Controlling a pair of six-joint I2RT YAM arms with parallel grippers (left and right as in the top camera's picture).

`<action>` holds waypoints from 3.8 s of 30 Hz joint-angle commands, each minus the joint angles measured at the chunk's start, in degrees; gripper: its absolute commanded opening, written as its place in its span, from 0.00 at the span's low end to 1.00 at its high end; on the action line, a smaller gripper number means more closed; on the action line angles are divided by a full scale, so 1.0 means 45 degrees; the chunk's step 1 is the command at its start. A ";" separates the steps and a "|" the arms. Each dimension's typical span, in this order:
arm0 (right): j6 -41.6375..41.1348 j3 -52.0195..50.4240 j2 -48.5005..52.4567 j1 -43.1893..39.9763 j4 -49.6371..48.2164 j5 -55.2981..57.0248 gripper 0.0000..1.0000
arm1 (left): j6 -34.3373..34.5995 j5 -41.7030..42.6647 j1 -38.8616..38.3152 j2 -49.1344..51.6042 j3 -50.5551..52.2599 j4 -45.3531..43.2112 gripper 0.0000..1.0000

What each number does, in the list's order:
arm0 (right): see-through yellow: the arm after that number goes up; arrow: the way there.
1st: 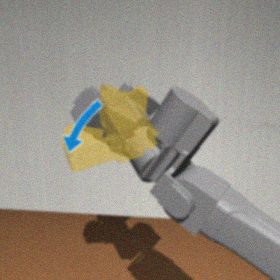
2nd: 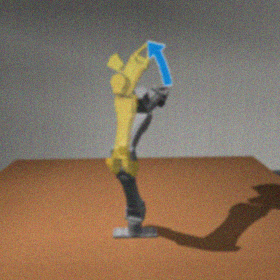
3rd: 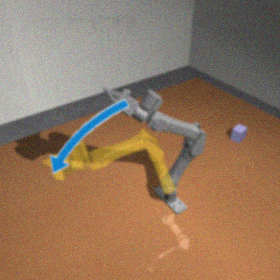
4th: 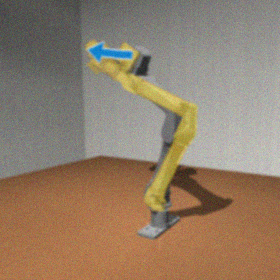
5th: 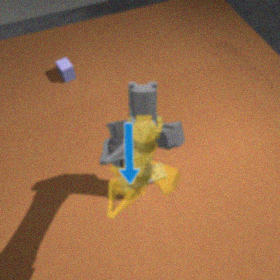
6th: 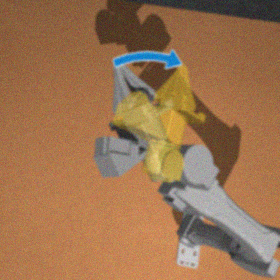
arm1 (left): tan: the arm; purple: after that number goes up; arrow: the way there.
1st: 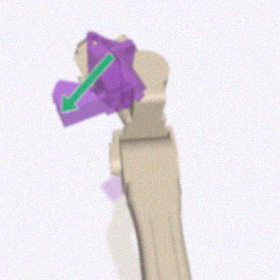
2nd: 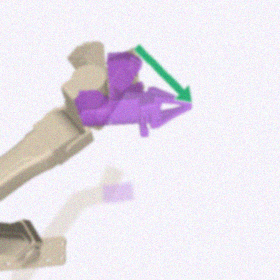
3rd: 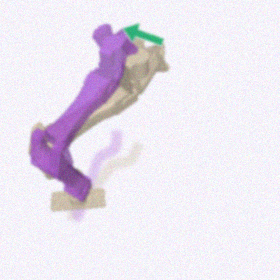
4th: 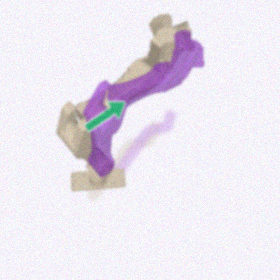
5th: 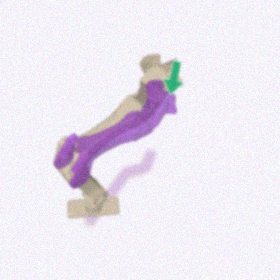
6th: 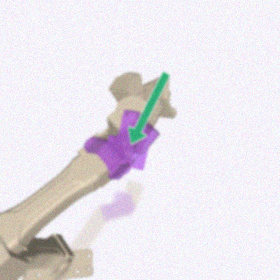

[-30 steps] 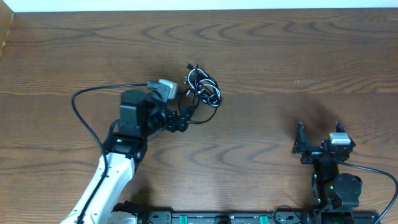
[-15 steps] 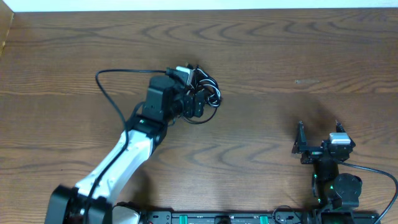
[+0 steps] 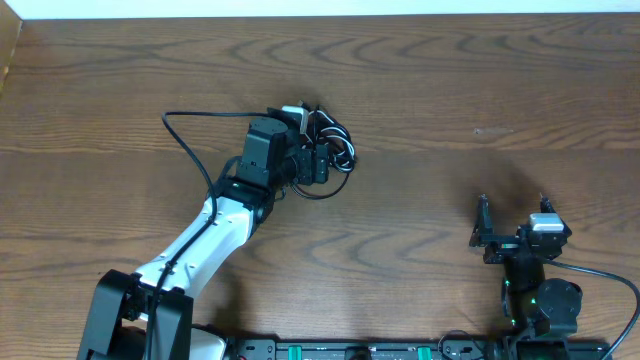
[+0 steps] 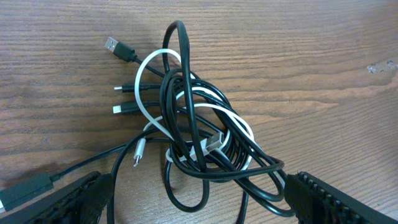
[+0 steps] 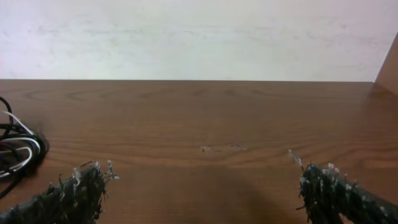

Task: Untangle cables
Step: 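Reach the left gripper over the tangled black and white cables, then close the left gripper on a black cable loop in the bundle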

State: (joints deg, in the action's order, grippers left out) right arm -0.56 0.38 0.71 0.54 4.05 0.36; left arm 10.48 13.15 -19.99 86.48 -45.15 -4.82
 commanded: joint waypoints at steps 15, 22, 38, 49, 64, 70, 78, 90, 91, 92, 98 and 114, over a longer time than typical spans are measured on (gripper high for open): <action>0.0194 -0.0015 -0.0087 -0.0112 0.0063 -0.0073 0.99 | -0.0010 -0.1821 -0.1175 0.1336 -0.0296 -0.1311 0.89; 0.0189 -0.0015 -0.0087 -0.0112 0.0063 -0.0073 0.99 | -0.0024 -0.2176 -0.1195 0.1345 -0.0291 -0.1433 0.89; 0.0194 -0.0015 -0.0087 -0.0112 0.0063 -0.0073 0.99 | -0.0029 -0.2166 -0.1195 0.1336 -0.0291 -0.1428 0.90; 0.0194 -0.0015 -0.0087 -0.0112 0.0063 -0.0073 0.99 | -0.0029 -0.2171 -0.1195 0.1336 -0.0291 -0.1370 0.90; 0.0194 -0.0015 -0.0087 -0.0112 0.0063 -0.0073 0.99 | -0.0029 -0.2171 -0.1195 0.1336 -0.0291 -0.1331 0.90; 0.0194 -0.0015 -0.0087 -0.0112 0.0063 -0.0073 0.99 | -0.0029 -0.2176 -0.1195 0.1336 -0.0291 -0.1341 0.89; 0.0194 -0.0015 -0.0087 -0.0112 0.0063 -0.0073 0.99 | -0.0257 -0.3240 -0.1195 0.1336 -0.0291 -0.1326 0.89; 0.0189 -0.0015 -0.0087 -0.0112 0.0063 -0.0073 0.99 | -0.1268 -0.3366 -0.1205 0.1807 -0.0296 -0.1389 0.90; 0.0194 -0.0015 -0.0087 -0.0112 0.0063 -0.0073 0.99 | -0.1268 -0.3361 -0.1224 0.1812 -0.0296 -0.1394 0.90; 0.0189 -0.0015 -0.0087 -0.0112 0.0063 -0.0073 0.99 | -0.1273 -0.3361 -0.1219 0.1812 -0.0296 -0.1384 0.90; 0.0189 -0.0015 -0.0087 -0.0112 0.0063 -0.0073 0.99 | -0.1273 -0.3356 -0.1219 0.1875 -0.0291 -0.1384 0.90; 0.0194 -0.0015 -0.0087 -0.0112 0.0063 -0.0073 0.99 | -0.1273 -0.3361 -0.1219 0.2613 -0.0267 -0.1350 0.62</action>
State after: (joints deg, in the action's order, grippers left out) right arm -0.56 0.38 0.71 0.54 4.05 0.36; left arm 5.32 -1.02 -25.36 96.53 -45.30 -10.76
